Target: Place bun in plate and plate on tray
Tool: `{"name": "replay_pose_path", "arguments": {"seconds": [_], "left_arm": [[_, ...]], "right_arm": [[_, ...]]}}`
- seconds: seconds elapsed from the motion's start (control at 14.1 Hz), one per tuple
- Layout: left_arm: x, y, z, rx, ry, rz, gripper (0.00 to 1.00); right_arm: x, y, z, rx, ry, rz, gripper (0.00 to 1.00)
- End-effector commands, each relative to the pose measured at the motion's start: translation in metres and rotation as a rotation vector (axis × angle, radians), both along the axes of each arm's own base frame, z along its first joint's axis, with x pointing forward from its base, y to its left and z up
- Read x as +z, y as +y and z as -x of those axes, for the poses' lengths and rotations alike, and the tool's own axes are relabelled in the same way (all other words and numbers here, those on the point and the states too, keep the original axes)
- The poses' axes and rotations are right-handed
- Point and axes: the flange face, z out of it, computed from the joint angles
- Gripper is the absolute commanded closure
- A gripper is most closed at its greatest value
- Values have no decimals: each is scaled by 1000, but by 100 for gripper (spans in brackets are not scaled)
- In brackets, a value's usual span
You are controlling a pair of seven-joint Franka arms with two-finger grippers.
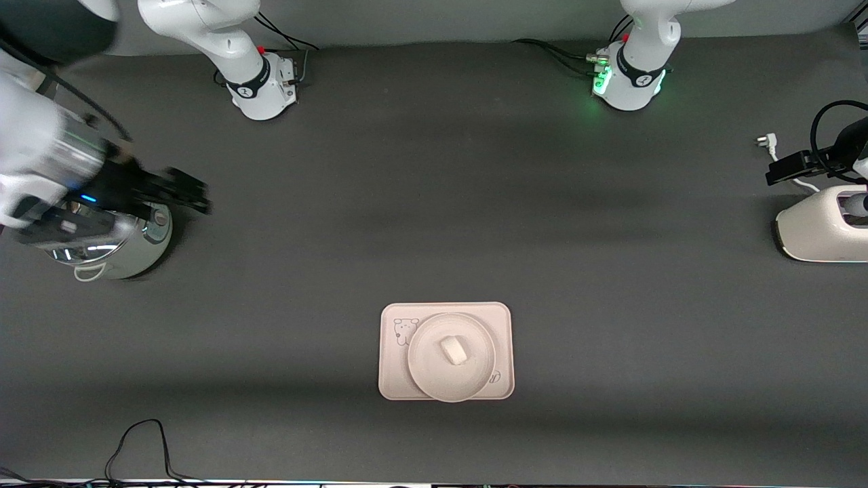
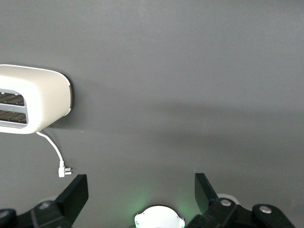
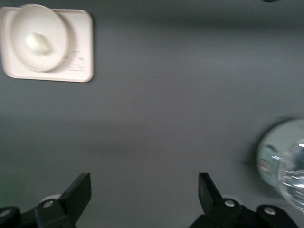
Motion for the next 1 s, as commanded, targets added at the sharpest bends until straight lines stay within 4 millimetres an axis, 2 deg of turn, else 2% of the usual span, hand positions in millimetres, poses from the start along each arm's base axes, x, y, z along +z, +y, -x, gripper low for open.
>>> {"name": "replay_pose_path", "arguments": {"seconds": [0.0, 0.36, 0.64, 0.93], "left_arm": [[5, -2, 9, -14, -8, 6, 0], [6, -2, 9, -16, -10, 6, 0], [5, 0, 9, -13, -8, 7, 0], [7, 0, 9, -13, -18, 7, 0]], "right_arm": [[-9, -49, 17, -5, 17, 35, 0], [-27, -102, 6, -94, -7, 69, 0], [-30, -111, 5, -114, -3, 70, 0], [-30, -111, 6, -114, 3, 71, 0]]}}
